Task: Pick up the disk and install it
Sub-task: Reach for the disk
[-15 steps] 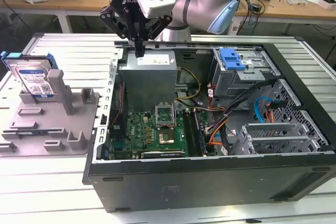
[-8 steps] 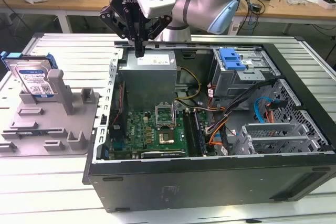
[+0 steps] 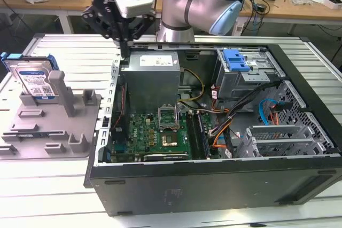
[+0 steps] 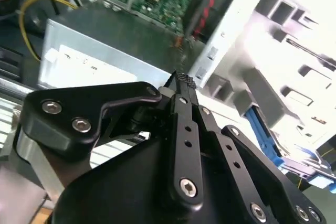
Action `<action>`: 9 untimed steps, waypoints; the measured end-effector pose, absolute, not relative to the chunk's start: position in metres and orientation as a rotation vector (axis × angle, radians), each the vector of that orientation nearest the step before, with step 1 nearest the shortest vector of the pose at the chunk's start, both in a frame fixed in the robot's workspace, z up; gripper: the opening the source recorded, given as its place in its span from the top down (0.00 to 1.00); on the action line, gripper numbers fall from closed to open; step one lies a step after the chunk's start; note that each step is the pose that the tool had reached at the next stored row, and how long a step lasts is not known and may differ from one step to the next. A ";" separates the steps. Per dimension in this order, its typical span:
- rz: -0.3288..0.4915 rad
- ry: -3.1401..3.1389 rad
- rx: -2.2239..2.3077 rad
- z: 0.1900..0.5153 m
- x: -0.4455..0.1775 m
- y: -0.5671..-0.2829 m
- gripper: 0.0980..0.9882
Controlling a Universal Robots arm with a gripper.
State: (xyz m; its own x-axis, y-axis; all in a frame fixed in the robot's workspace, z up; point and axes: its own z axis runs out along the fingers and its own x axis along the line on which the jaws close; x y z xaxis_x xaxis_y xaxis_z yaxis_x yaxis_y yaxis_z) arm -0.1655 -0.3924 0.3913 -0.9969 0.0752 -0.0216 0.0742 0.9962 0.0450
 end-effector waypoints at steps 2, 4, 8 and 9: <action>0.069 3.116 0.117 0.390 -0.182 -0.387 0.99; 0.069 3.116 0.117 0.390 -0.192 -0.384 0.99; 0.069 3.116 0.117 0.389 -0.211 -0.378 0.99; 0.069 3.116 0.117 0.389 -0.217 -0.377 0.99</action>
State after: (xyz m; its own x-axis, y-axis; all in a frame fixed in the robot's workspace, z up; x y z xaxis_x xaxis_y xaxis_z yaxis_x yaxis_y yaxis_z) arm -0.2171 -0.3767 0.3891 -0.9969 0.0754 -0.0207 0.0745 0.9962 0.0448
